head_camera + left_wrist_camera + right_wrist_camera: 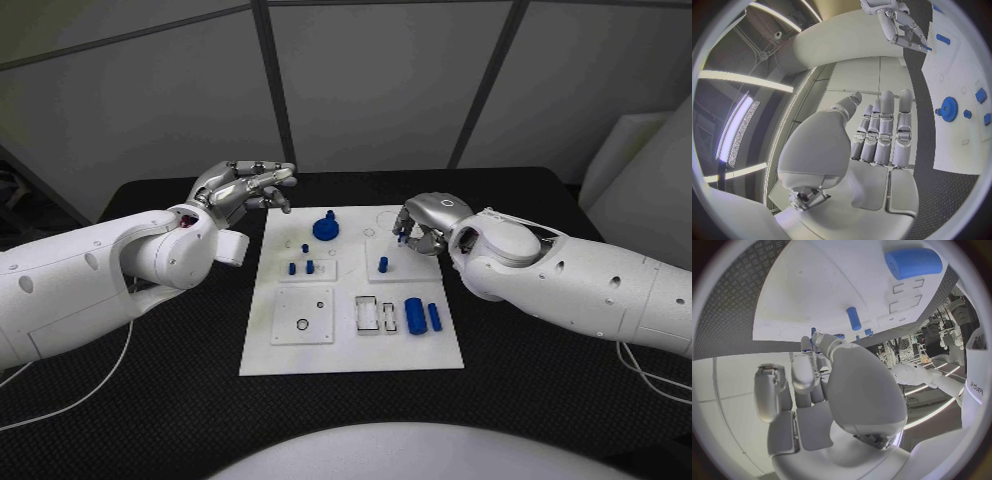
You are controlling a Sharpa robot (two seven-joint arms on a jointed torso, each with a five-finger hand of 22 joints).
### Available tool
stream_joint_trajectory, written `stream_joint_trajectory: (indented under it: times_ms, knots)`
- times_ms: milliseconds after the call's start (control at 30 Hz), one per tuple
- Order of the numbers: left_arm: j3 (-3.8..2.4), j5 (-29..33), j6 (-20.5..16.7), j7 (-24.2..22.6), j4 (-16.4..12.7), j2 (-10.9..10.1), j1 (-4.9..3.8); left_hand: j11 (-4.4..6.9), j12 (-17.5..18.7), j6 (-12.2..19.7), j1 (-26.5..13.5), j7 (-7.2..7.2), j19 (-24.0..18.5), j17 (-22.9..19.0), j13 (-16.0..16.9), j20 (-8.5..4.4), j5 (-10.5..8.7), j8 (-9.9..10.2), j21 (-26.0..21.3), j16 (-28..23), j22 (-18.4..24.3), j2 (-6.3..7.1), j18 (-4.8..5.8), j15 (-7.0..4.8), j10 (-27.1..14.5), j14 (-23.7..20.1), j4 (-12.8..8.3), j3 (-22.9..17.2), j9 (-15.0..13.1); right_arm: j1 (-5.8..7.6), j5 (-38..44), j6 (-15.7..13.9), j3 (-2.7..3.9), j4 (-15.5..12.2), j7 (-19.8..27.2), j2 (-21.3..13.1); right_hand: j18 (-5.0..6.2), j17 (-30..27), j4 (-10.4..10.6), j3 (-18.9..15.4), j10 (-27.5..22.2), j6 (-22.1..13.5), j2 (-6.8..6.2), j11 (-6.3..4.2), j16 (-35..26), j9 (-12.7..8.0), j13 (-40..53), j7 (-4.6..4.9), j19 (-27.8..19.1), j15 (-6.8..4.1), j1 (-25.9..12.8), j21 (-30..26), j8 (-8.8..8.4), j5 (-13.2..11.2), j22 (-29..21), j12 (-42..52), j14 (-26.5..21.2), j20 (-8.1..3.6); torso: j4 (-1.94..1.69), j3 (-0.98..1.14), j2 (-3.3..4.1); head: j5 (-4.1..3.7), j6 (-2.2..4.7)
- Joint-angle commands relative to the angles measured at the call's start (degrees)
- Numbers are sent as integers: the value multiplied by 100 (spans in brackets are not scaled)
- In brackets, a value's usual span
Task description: Assemble the parts on the task board
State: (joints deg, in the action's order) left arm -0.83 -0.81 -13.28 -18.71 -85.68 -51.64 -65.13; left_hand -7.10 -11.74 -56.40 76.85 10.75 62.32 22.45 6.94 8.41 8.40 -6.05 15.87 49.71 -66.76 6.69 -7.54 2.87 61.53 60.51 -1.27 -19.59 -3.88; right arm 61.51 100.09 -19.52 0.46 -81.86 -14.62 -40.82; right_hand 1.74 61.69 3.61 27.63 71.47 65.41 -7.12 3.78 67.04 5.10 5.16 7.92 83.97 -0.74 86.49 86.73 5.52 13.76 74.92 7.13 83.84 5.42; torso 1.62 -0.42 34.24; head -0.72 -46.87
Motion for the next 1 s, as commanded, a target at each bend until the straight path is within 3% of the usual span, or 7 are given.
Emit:
stream_joint_trajectory:
  times_ms: [33, 167, 367, 700, 800, 900, 1000]
  knots:
    - [-6, 16, 66, -27, 4, 5, -7, -10, -40, 5, 49, 31, 27, -6, 7, 14, 14, 6, -27, -29, 7, -4, -282, 5, -41, -14, -25, 17, 0, 11, -38, -362, 6, -219, 19, -82, -64, -3, -45, -6, 73, 38, 8, -14, 41, 5, 7, 2, 332, -38, -55, 25, 17, 35, 1120, -30, 238, -42, 4, -2, 8, 21, 7]
    - [-6, 16, 66, -27, 23, 25, -7, -10, -40, 5, 49, 31, 27, -6, 7, 14, 14, 6, -27, -29, 7, -4, -282, 5, -41, -14, -25, 17, 0, 12, -133, -419, 9, -630, 47, -175, -67, -2, -56, 3, 78, 41, 2, -14, 49, 5, 9, 2, 338, -38, -62, 32, 14, 42, 1129, -36, 238, -41, 2, -3, 9, 60, 2]
    - [-6, 16, 71, -39, 80, 101, -7, -12, -46, 8, 61, 34, 31, -13, 7, 14, 15, 3, -29, -28, 10, -16, -282, 6, -47, -13, -30, 15, -1, 13, -262, -293, 10, -1032, 91, -57, -67, -7, -66, 12, 80, 42, -1, -14, 51, 5, 11, 2, 339, -38, -67, 34, 11, 48, 1131, -42, 237, -41, -13, -7, 6, 215, -12]
    - [-7, 17, 61, -45, 142, 204, -9, -14, -48, 9, 59, 36, 32, -16, 7, 15, 15, 2, -30, -28, 11, -18, -282, 8, -48, -13, -28, 18, -1, 11, -334, -15, -5, -980, 176, 472, -66, -23, -81, 32, 79, 38, 0, -11, 48, 4, 12, 6, 335, -37, -79, 31, 1, 58, 1127, -57, 234, -41, -14, -13, 19, 571, -86]
    - [-7, 17, 57, -46, 155, 227, -10, -14, -48, 9, 59, 36, 32, -16, 7, 15, 15, 2, -30, -28, 11, -18, -282, 8, -48, -13, -28, 18, -1, 6, -335, 66, -120, -933, 202, 595, -66, -29, -84, 35, 78, 35, 0, -9, 47, 3, 13, 8, 335, -36, -84, 31, -2, 58, 1127, -61, 233, -40, -20, -13, 22, 612, -96]
    - [-7, 17, 50, -45, 170, 252, -14, -15, -50, 9, 57, 36, 33, -17, 7, 15, 14, 1, -30, -27, 12, -21, -281, 8, -48, -13, -26, 20, -1, -1, -309, 172, -248, -852, 218, 747, -64, -43, -89, 41, 72, 30, -2, -5, 43, 2, 14, 12, 330, -33, -102, 28, -9, 55, 1122, -73, 230, -39, -9, -11, 18, 762, -158]
    - [-7, 17, 49, -44, 176, 266, -16, -15, -50, 9, 57, 36, 33, -17, 7, 15, 14, 1, -30, -27, 12, -21, -281, 8, -48, -13, -26, 20, -1, -16, -284, 229, -321, -793, 220, 847, -64, -44, -90, 41, 72, 29, -2, -4, 42, 2, 14, 13, 330, -32, -104, 27, -10, 54, 1122, -74, 229, -39, -6, -13, 24, 816, -182]
